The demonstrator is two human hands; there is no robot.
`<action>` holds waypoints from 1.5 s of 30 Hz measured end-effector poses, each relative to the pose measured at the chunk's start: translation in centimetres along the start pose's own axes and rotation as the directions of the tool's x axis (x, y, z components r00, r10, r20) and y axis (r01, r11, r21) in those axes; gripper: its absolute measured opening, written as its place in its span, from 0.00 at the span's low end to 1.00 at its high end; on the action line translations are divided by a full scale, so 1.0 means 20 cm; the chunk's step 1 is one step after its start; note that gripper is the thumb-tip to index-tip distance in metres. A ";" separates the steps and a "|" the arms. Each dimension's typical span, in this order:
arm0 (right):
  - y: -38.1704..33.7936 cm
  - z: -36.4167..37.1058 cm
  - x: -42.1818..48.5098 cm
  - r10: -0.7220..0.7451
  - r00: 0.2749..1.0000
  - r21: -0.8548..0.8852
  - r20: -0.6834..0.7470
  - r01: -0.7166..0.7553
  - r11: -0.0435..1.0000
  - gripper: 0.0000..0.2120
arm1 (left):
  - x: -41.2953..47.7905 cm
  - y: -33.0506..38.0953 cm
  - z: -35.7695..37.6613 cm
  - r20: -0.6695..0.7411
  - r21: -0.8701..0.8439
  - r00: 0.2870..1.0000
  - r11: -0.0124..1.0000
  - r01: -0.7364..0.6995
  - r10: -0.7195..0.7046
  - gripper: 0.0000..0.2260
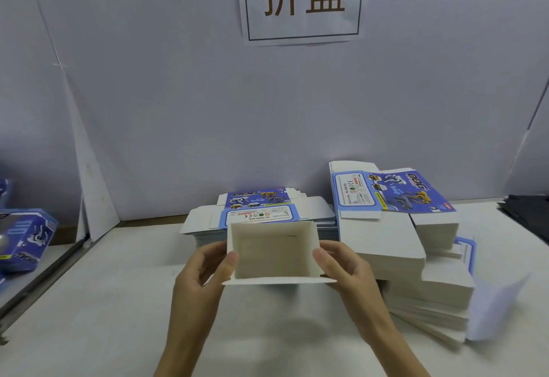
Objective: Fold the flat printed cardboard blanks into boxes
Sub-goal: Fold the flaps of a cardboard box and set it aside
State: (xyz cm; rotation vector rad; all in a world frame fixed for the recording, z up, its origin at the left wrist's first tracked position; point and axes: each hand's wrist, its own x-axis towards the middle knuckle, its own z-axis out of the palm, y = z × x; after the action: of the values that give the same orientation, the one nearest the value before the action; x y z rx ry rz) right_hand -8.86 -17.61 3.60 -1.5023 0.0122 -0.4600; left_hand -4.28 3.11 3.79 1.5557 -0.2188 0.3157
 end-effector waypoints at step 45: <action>0.06 0.08 -0.05 0.240 0.934 0.605 0.263 -0.354 0.713 0.20 | -0.04 0.01 0.10 0.117 -0.710 0.915 0.612 0.348 -0.386 0.19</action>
State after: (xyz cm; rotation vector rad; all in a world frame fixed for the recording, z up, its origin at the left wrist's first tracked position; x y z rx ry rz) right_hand -9.06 -15.79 2.29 -0.8177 -0.0320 -0.0466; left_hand -4.92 1.09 3.76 0.7601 0.0331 -0.0756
